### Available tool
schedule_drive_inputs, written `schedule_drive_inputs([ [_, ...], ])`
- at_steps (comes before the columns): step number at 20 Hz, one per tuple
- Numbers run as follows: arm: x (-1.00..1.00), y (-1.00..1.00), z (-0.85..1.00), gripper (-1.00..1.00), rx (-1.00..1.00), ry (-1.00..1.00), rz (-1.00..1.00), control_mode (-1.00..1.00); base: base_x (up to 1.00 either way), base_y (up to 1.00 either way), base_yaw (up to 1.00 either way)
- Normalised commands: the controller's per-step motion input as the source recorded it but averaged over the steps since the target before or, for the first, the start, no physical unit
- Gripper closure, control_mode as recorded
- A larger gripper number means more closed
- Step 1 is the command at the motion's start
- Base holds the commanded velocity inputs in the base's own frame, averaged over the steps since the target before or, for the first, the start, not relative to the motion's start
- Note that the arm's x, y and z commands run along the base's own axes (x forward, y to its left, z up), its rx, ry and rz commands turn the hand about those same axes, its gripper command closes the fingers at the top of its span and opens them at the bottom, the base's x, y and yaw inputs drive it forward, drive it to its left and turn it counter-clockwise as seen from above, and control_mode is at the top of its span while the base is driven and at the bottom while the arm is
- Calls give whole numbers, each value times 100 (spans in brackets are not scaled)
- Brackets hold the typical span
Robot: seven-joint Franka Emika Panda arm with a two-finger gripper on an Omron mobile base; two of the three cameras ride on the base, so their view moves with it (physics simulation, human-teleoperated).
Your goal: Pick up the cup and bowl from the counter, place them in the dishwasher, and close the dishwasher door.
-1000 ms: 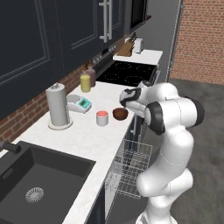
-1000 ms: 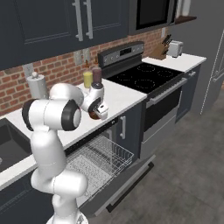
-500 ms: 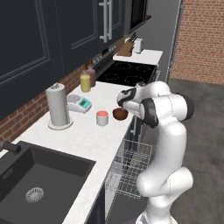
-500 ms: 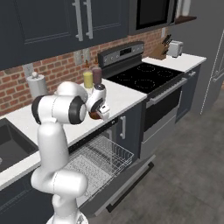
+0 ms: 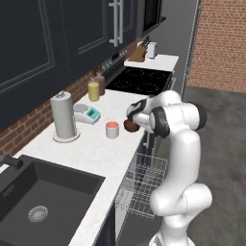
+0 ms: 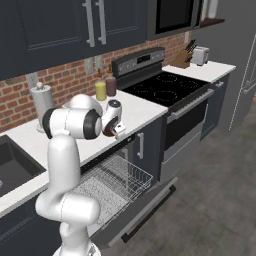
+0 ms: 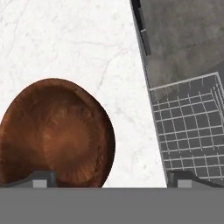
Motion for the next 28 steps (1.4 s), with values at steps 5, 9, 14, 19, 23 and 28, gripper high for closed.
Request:
schedule_drive_inputs([
  [5,24,9,-23,-100,0,0,0,-100,0,0,0],
  [9,31,12,-19,-100,0,1,0,-100,0,0,0],
  [14,34,8,-19,-100,0,2,0,-100,0,0,0],
  [19,25,7,-21,100,0,5,0,-100,0,0,0],
  [23,5,1,-20,100,0,5,-1,-100,0,0,0],
  [28,0,-1,-15,100,0,4,-2,-100,0,0,0],
])
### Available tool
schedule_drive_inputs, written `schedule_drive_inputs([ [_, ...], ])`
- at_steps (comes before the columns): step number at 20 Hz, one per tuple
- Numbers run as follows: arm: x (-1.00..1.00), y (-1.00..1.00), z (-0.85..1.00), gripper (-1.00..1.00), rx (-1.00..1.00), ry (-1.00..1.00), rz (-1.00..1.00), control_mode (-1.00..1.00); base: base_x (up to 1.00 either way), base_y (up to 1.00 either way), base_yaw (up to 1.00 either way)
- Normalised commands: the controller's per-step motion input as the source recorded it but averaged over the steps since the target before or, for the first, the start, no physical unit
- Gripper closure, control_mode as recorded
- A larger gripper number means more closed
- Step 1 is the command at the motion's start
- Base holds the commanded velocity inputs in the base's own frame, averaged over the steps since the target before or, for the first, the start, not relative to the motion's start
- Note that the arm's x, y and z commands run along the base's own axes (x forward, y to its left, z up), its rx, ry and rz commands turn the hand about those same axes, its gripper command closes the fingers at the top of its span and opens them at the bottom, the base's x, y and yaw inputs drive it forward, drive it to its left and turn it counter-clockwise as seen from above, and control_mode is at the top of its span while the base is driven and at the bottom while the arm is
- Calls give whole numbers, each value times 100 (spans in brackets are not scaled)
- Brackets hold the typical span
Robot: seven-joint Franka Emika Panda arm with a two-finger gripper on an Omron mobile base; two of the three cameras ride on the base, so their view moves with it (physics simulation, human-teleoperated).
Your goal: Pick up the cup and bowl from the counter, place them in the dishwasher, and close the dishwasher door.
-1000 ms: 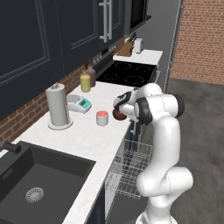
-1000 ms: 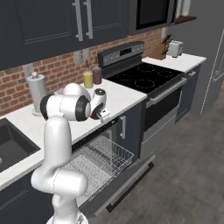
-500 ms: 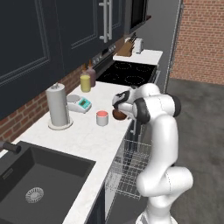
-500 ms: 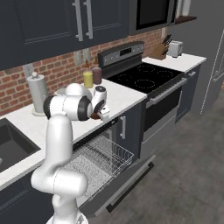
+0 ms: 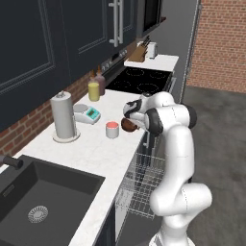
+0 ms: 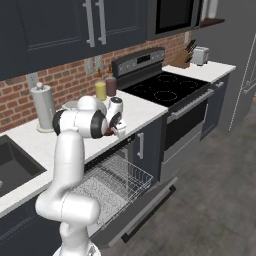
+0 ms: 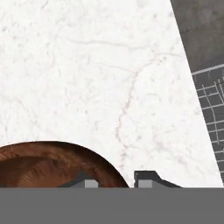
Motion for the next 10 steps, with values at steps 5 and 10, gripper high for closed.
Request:
schedule_drive_inputs([
  [5,-24,-42,-4,100,0,1,-5,-100,0,0,0],
  [10,-69,-94,0,100,1,0,-9,-100,0,0,0],
])
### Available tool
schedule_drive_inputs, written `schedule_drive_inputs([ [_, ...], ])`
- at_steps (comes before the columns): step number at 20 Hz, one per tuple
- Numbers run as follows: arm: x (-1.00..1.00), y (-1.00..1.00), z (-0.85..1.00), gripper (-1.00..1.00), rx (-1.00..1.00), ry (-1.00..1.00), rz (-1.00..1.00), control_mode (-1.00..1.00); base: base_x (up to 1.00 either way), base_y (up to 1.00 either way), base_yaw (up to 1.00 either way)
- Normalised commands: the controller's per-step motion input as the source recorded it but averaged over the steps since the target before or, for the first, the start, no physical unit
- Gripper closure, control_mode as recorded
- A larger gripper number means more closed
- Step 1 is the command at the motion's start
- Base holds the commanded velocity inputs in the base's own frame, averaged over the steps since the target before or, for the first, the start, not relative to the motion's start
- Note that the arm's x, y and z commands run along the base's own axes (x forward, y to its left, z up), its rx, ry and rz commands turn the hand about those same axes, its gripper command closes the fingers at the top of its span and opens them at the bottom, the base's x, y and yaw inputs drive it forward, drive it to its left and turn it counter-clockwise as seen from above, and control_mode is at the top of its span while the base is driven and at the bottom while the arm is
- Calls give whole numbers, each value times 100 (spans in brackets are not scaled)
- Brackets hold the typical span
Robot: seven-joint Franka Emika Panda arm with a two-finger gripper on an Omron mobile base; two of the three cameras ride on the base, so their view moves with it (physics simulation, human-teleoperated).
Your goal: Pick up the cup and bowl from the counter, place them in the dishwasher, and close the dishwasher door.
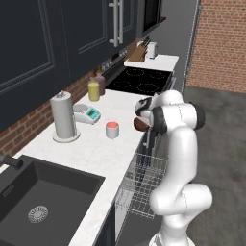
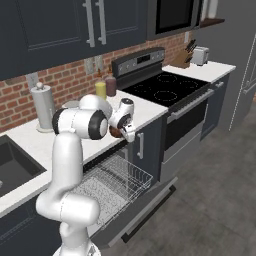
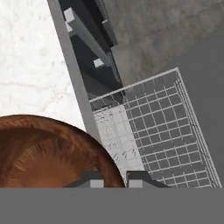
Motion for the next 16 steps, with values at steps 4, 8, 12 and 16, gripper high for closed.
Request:
schedule_drive_inputs([
  [4,-94,-100,-2,100,6,0,-9,-100,0,0,0],
  [8,-100,-100,-18,100,6,0,-6,-100,0,0,0],
  [12,-100,-77,-39,100,7,0,-4,-100,0,0,0],
  [16,-100,-26,-53,100,6,0,-1,-100,0,0,0],
])
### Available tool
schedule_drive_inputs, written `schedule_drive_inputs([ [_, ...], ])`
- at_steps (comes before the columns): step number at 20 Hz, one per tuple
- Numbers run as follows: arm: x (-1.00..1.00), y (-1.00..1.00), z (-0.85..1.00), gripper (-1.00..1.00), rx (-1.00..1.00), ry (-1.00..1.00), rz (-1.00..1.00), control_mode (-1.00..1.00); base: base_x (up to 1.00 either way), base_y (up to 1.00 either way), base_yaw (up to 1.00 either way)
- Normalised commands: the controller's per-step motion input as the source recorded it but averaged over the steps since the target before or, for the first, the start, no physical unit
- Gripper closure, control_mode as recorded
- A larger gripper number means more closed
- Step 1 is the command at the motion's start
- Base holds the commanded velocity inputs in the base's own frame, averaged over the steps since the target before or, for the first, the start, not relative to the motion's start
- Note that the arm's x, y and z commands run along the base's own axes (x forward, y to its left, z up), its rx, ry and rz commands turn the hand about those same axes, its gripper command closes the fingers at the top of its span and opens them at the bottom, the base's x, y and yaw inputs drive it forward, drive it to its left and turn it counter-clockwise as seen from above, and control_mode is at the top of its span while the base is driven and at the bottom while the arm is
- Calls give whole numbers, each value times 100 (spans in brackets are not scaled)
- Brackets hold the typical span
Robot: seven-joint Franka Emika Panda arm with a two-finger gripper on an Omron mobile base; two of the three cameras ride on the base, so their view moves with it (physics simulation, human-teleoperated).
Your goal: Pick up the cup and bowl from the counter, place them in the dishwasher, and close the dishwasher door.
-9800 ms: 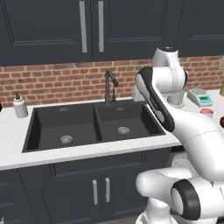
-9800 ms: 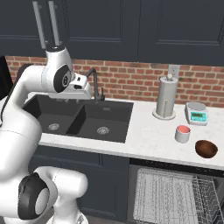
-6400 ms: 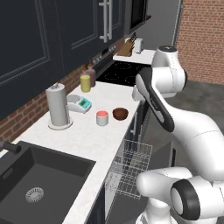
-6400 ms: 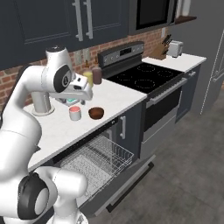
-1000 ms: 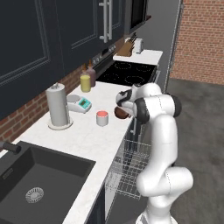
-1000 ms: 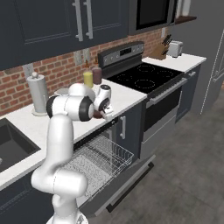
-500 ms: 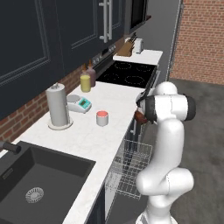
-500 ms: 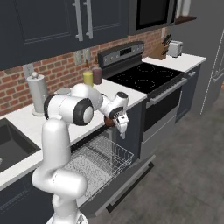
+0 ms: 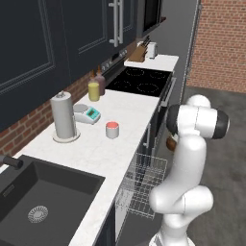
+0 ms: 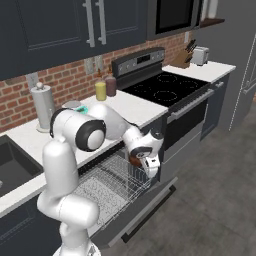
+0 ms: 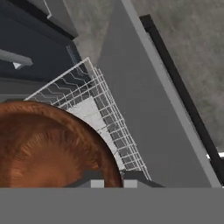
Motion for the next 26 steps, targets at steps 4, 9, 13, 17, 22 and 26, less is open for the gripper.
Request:
schedule_drive_inputs([
  [4,-77,6,-62,100,4,2,0,-100,0,0,0],
  [9,-31,54,-65,100,3,8,0,-100,0,0,0],
  [13,0,83,-65,100,2,17,0,-100,0,0,0],
  [17,14,88,-64,100,2,23,0,-100,0,0,0],
  [22,17,57,-62,100,7,19,0,-100,0,0,0],
  [26,8,29,-60,100,13,11,-1,-100,0,0,0],
])
